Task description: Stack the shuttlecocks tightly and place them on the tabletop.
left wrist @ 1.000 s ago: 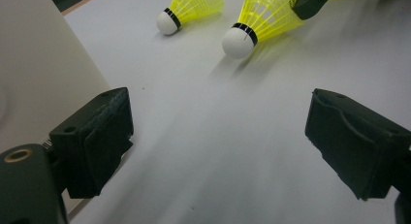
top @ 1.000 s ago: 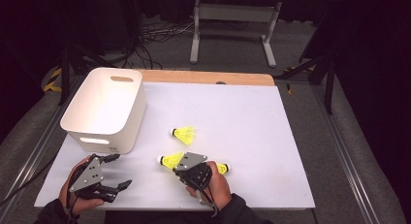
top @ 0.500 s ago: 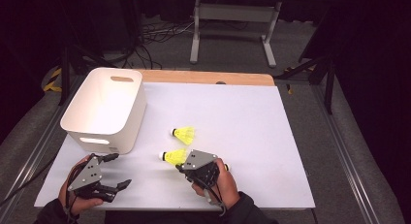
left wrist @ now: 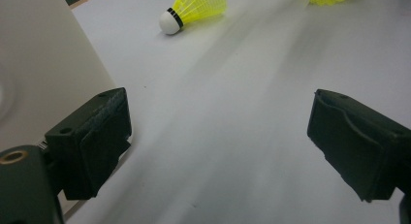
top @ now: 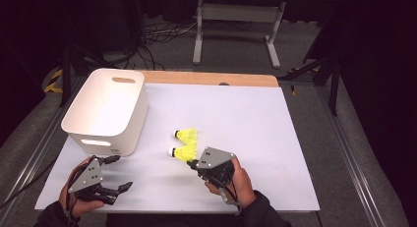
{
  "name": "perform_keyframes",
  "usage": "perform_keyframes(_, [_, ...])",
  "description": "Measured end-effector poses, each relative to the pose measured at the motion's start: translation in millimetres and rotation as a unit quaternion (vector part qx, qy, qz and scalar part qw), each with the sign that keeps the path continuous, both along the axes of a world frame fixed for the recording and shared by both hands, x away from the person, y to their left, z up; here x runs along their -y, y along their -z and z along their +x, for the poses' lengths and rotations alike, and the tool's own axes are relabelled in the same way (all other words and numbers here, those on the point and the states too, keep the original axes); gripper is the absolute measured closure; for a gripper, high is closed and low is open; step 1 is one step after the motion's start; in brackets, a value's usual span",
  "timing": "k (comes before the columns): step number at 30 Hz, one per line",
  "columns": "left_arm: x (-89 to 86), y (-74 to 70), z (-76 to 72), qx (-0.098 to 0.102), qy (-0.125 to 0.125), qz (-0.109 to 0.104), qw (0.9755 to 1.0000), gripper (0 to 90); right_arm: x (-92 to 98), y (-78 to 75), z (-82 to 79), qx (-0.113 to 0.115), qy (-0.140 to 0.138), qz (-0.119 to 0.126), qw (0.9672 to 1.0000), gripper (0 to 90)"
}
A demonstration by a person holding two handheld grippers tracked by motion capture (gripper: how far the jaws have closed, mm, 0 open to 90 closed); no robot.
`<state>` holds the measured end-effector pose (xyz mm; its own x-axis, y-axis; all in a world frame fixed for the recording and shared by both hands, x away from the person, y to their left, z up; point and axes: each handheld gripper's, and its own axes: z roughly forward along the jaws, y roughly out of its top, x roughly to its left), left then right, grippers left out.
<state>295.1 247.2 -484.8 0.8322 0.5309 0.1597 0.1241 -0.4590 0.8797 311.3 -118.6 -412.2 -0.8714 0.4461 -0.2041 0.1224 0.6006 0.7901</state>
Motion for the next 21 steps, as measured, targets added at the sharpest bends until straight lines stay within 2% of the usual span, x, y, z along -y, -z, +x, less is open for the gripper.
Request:
perform_keyframes(8, [-0.9, -0.5, -0.5, 0.003, 0.001, -0.004, 1.0000, 9.0, 19.2, -7.9, 10.6, 0.000, 0.010, 0.006, 0.9999, 90.0])
perform_keyframes(16, [-1.3, -1.6, -1.6, 0.006, 0.003, -0.006, 1.0000, 8.9, 34.4, -11.0, 23.2, 0.005, 0.020, 0.000, 0.9998, 90.0])
perform_keyframes(21, [-0.8, -1.0, -1.3, 0.005, 0.003, -0.003, 1.0000, 8.9, 51.5, -12.5, 41.0, -0.005, 0.027, -0.008, 0.9996, 90.0])
